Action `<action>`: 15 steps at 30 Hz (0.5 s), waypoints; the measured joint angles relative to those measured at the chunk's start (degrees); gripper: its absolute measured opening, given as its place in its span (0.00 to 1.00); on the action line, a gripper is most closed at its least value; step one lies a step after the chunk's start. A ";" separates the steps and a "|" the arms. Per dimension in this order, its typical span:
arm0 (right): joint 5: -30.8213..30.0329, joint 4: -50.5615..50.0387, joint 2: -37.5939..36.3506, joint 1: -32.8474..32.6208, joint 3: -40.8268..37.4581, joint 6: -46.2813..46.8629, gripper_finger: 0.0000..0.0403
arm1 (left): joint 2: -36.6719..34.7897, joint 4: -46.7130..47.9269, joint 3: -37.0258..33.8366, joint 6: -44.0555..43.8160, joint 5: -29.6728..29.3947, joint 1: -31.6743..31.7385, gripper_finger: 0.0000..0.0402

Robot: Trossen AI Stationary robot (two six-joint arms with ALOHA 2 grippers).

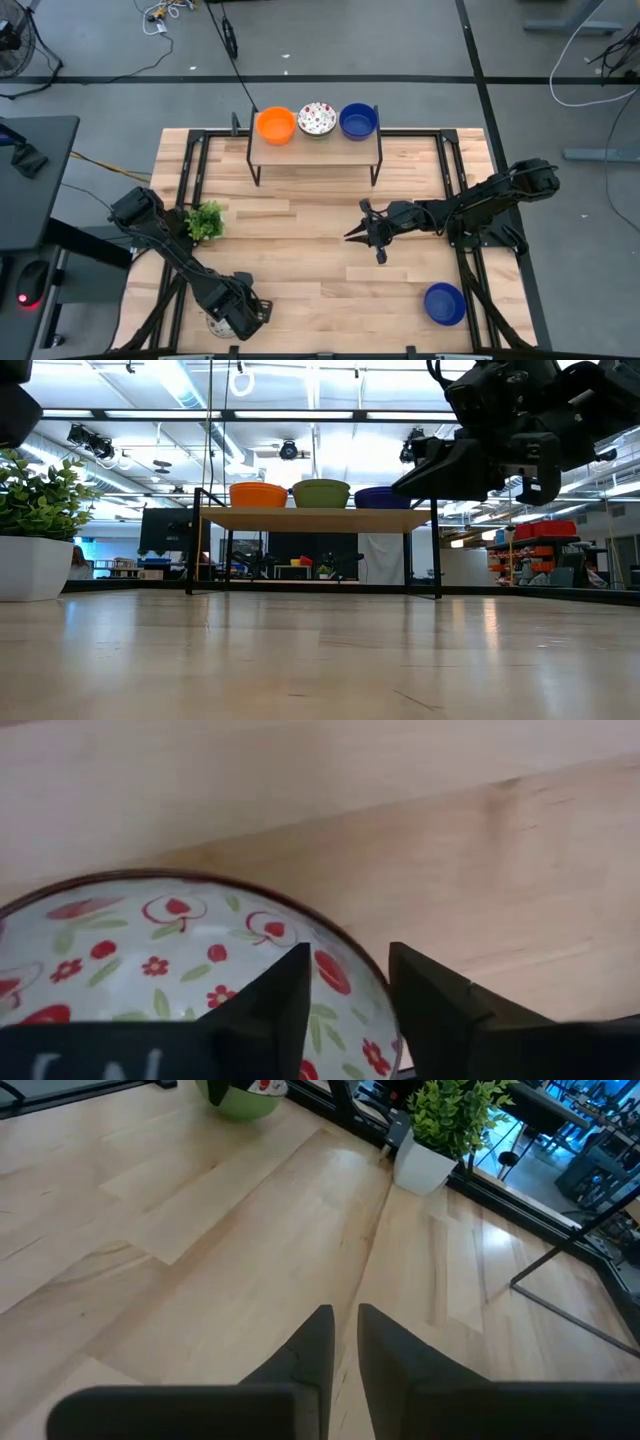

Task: Pick & Place Mini bowls
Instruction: Stack the green patterned bowl on top of the other green patterned bowl on the shelf

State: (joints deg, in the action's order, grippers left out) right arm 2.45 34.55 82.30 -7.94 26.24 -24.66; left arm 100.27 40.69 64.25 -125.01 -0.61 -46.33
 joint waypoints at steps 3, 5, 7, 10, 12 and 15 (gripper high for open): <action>0.01 0.02 0.00 0.00 0.00 -0.03 0.12 | -0.09 -0.15 -0.01 0.93 -0.21 0.22 0.29; 0.00 0.04 0.00 0.00 0.00 -0.03 0.12 | -0.13 -0.13 0.08 1.34 -0.01 0.36 0.25; 0.01 0.07 0.00 0.00 0.00 -0.04 0.12 | -0.13 -0.31 0.24 2.25 0.18 0.39 0.22; 0.00 0.08 0.00 0.00 0.00 -0.03 0.12 | -0.13 -0.46 0.26 2.38 0.16 0.42 0.21; -0.01 0.08 0.00 0.00 0.00 -0.03 0.12 | -0.13 -0.47 0.26 2.40 0.07 0.42 0.22; 0.00 0.08 0.00 -0.01 0.00 -0.04 0.12 | -0.13 -0.55 0.26 2.42 0.01 0.42 0.28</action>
State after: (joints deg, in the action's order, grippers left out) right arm 2.46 34.63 82.30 -7.95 26.24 -24.70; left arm 100.14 40.14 64.51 -122.58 -0.60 -45.91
